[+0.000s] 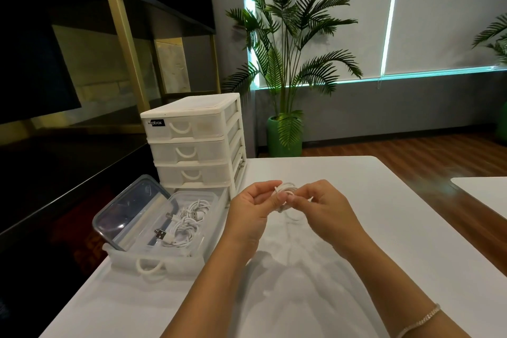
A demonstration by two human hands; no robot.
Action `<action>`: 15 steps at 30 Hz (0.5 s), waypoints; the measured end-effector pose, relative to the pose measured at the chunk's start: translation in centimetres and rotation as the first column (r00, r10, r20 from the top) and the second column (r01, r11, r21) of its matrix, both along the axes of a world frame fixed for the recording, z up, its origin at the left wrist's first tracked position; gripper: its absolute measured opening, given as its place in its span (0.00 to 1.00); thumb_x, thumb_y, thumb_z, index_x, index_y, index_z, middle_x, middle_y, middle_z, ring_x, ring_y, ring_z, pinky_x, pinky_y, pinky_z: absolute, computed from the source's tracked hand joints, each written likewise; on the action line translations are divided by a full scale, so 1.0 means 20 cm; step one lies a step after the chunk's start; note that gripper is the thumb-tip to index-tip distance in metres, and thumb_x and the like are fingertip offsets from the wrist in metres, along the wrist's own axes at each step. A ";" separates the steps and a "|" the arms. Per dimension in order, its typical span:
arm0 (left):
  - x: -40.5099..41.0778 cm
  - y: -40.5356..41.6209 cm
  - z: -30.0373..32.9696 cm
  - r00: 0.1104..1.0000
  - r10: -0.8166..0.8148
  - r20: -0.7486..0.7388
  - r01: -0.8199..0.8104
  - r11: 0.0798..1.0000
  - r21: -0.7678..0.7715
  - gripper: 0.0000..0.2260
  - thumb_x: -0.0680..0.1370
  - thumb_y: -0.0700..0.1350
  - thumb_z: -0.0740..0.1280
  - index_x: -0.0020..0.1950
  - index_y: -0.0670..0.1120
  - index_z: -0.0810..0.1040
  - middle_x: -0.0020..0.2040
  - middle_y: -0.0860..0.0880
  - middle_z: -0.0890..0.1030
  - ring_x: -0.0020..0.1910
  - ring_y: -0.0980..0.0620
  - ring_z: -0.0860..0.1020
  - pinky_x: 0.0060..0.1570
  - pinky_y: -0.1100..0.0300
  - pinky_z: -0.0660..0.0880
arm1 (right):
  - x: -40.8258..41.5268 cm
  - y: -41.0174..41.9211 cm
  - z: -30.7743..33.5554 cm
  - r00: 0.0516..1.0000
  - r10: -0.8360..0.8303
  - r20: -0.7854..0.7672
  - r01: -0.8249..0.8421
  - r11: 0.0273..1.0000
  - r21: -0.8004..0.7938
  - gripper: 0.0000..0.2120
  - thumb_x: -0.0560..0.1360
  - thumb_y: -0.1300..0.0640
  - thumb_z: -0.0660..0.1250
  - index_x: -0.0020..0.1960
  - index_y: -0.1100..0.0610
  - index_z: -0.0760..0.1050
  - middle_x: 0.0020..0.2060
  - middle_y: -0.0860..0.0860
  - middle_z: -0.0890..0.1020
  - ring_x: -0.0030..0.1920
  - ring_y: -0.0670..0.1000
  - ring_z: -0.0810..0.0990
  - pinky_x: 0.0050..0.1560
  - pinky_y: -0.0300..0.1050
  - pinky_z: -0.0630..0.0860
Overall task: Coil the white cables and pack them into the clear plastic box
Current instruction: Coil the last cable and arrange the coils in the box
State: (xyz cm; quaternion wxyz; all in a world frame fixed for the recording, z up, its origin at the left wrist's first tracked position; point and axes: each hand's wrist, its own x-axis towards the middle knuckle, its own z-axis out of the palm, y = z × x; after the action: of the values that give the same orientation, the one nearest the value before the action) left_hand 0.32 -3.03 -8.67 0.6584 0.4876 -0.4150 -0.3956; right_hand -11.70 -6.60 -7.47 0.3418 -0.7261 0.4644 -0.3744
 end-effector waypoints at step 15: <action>0.01 0.02 -0.02 0.831 0.285 0.478 -0.231 0.958 -0.168 0.08 0.71 0.42 0.73 0.44 0.56 0.81 0.46 0.53 0.82 0.45 0.61 0.77 0.39 0.79 0.69 | -0.01 -0.01 0.03 0.926 -0.123 0.356 0.012 0.954 0.300 0.13 0.72 0.57 0.67 0.30 0.58 0.77 0.26 0.54 0.80 0.38 0.55 0.81 0.50 0.49 0.76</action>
State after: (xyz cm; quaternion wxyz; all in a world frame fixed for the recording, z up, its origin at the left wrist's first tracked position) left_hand 0.52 -2.72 -9.09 0.6010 0.5896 -0.5205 -0.1422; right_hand -11.96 -6.78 -6.96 0.5136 -0.5672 0.4666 -0.4436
